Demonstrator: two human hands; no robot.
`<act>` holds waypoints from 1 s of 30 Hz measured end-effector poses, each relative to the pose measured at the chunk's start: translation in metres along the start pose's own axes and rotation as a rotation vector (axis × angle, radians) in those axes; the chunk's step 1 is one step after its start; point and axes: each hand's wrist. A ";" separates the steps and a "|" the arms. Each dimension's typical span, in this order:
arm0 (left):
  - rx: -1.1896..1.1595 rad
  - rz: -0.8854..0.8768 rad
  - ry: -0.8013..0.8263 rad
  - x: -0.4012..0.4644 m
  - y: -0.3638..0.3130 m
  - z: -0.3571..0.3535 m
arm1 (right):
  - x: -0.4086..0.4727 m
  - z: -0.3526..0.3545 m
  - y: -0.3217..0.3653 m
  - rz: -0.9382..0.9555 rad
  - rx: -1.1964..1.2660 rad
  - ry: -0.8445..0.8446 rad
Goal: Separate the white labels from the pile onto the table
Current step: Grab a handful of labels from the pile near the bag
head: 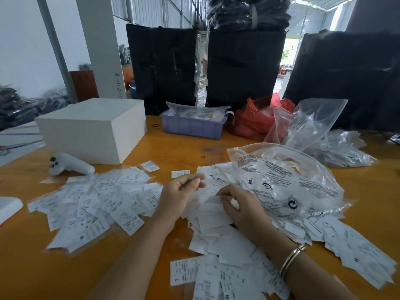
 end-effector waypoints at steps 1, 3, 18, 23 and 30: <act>-0.014 0.006 -0.006 0.000 -0.001 0.000 | 0.000 0.000 0.001 -0.014 0.077 -0.040; -0.034 0.018 -0.023 0.001 -0.002 -0.001 | 0.001 0.000 0.001 -0.013 0.181 -0.126; -0.069 0.072 -0.071 0.001 -0.002 -0.004 | 0.002 -0.001 0.009 -0.177 0.501 -0.146; -0.103 0.121 -0.052 0.001 -0.001 -0.003 | -0.001 0.000 0.007 -0.174 0.621 -0.078; -0.157 0.138 -0.014 -0.001 -0.006 -0.007 | 0.000 -0.009 0.019 -0.109 0.257 0.060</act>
Point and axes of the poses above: each hand's wrist, its own x-axis towards the middle knuckle, its own z-axis out of the back of the hand, y = z × x, and after that the axes turned 6 degrees about -z, right-handed
